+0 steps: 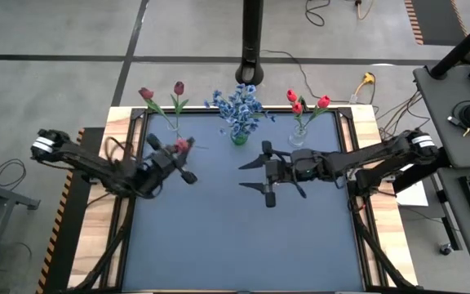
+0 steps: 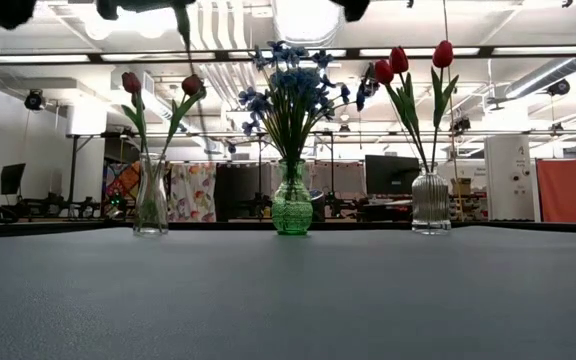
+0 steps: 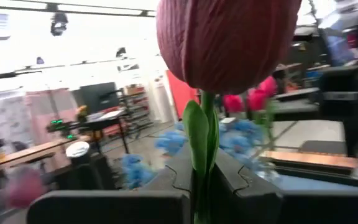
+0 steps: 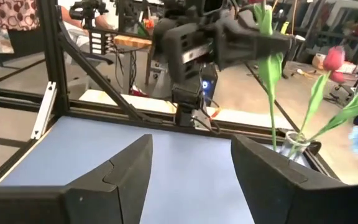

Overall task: Sort flowers into vase by color
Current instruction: Put the red flower into the left transparent vase

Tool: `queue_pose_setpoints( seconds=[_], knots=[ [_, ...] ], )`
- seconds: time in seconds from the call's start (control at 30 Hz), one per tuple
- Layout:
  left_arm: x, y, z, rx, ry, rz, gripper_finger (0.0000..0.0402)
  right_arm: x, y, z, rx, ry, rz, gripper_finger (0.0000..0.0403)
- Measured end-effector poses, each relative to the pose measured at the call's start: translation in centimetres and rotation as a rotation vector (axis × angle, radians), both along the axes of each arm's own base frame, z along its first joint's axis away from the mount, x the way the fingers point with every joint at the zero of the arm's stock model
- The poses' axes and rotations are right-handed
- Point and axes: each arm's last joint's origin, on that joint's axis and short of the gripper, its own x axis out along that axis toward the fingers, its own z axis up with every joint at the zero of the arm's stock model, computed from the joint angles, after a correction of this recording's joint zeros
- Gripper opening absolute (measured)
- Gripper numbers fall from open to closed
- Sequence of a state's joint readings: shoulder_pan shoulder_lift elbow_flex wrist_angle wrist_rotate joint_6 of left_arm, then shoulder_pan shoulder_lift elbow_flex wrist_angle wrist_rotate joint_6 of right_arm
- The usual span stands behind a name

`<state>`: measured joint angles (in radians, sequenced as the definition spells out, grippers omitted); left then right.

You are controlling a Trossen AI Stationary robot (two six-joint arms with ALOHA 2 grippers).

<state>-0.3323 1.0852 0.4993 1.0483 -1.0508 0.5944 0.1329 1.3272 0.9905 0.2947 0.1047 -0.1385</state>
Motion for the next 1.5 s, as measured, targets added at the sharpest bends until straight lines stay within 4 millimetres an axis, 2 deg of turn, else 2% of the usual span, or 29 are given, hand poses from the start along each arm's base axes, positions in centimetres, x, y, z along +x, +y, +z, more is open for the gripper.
queue_pose_setpoints(
  seconds=[0.17,0.47,0.77,0.93,1.27,1.5],
  knots=[
    [-1.9,1.8,2.7,-0.016,0.023,0.073,0.0001,-1.3,-0.2,1.2,0.011,-0.001,-0.002,0.021],
    [-4.2,5.8,6.9,-0.149,0.193,0.188,0.0,-0.8,-0.1,0.4,0.006,0.026,-0.002,0.021],
    [-5.2,7.5,10.1,-0.126,0.189,0.192,0.0,-0.5,-0.1,0.1,0.004,0.031,-0.007,0.021],
    [-5.8,8.2,10.3,-0.12,0.188,0.241,0.0,-0.5,-0.2,0.1,0.004,0.03,-0.007,0.021],
    [-5.2,9.9,7.9,-0.166,0.212,0.252,0.0,-0.4,-0.1,0.0,0.003,0.035,-0.007,0.021],
    [-4.8,10.5,7.2,-0.161,0.186,0.21,0.0,-0.4,-0.1,0.0,0.003,0.035,-0.007,0.021]
  ],
)
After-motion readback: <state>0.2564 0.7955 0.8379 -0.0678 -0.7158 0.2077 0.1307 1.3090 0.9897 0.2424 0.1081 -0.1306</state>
